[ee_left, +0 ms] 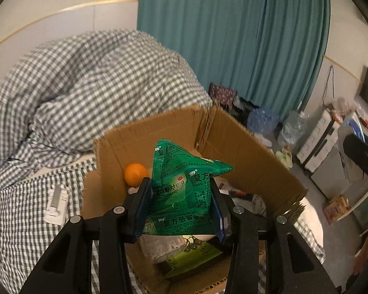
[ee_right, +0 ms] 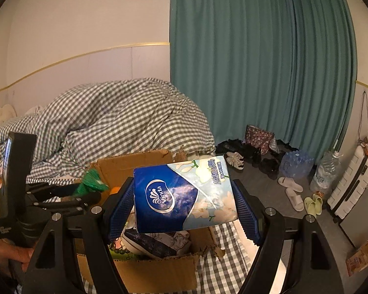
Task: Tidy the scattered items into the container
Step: 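Release the green packet with the left tool while the right tool releases the tissue pack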
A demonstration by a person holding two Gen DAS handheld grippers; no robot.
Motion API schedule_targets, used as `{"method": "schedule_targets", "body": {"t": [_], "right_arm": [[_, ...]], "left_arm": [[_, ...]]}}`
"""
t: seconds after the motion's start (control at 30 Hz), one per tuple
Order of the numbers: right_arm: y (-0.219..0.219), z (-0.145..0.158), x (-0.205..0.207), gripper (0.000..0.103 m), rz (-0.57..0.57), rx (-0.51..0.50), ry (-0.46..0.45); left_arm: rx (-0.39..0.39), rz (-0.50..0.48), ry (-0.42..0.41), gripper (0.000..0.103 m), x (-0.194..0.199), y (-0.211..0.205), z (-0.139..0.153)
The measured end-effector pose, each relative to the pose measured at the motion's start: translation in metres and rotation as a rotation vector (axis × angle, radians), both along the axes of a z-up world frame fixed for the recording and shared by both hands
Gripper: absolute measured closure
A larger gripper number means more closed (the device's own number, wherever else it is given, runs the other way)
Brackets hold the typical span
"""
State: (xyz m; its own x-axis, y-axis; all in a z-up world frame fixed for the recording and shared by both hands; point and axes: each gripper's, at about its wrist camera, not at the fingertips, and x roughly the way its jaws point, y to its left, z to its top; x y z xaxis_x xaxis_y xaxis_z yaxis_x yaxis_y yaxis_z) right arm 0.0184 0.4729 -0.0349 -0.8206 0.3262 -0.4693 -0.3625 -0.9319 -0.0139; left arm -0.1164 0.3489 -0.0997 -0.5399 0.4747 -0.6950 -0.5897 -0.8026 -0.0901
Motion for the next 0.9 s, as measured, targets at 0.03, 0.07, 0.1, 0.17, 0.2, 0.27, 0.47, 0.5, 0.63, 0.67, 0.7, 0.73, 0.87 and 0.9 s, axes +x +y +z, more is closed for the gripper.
{"method": "schedule_targets", "body": {"t": [0.03,0.07,0.1,0.17,0.2,0.27,0.47,0.5,0.63,0.67,0.7,0.73,0.87,0.9], "right_arm": [[0.000,-0.003,-0.004,0.027,0.003,-0.002,-0.005],[0.001,-0.007,-0.008,0.027,0.005,-0.005,-0.011],[0.002,-0.009,-0.011,0.027,0.007,-0.007,-0.014],[0.004,-0.015,-0.016,0.027,0.012,-0.013,-0.020],[0.004,-0.017,-0.020,0.027,0.014,-0.014,-0.023],[0.004,-0.021,-0.025,0.027,0.020,-0.018,-0.029],[0.004,-0.030,-0.032,0.027,0.025,-0.028,-0.038],[0.004,-0.030,-0.034,0.027,0.026,-0.028,-0.038],[-0.001,-0.034,-0.040,0.027,0.033,-0.032,-0.046],[-0.001,-0.035,-0.043,0.027,0.034,-0.033,-0.050],[-0.002,-0.037,-0.045,0.027,0.037,-0.033,-0.056],[-0.003,-0.040,-0.049,0.027,0.038,-0.033,-0.067],[-0.009,-0.056,-0.063,0.027,0.056,-0.045,-0.127],[-0.011,-0.061,-0.068,0.027,0.061,-0.049,-0.154]], "left_arm": [[-0.006,-0.005,-0.008,0.058,-0.002,0.003,-0.003],[-0.013,-0.012,-0.021,0.058,-0.005,0.005,-0.008],[-0.018,-0.017,-0.033,0.057,-0.007,0.007,-0.012],[-0.024,-0.018,-0.046,0.057,-0.011,0.008,-0.019],[-0.030,-0.017,-0.053,0.054,-0.013,0.009,-0.023],[-0.031,-0.018,-0.068,0.045,-0.017,0.009,-0.028],[-0.004,0.010,-0.004,0.000,-0.017,0.002,-0.023],[-0.002,0.014,0.008,0.000,-0.016,-0.001,-0.021],[-0.011,0.043,0.030,0.000,-0.018,-0.015,-0.014],[-0.012,0.049,0.036,0.000,-0.019,-0.019,-0.013],[-0.014,0.060,0.043,0.000,-0.019,-0.024,-0.011],[-0.016,0.072,0.050,0.000,-0.020,-0.029,-0.009],[-0.006,0.104,0.062,0.000,-0.023,-0.049,-0.002],[-0.003,0.113,0.066,0.000,-0.023,-0.055,0.000]]}}
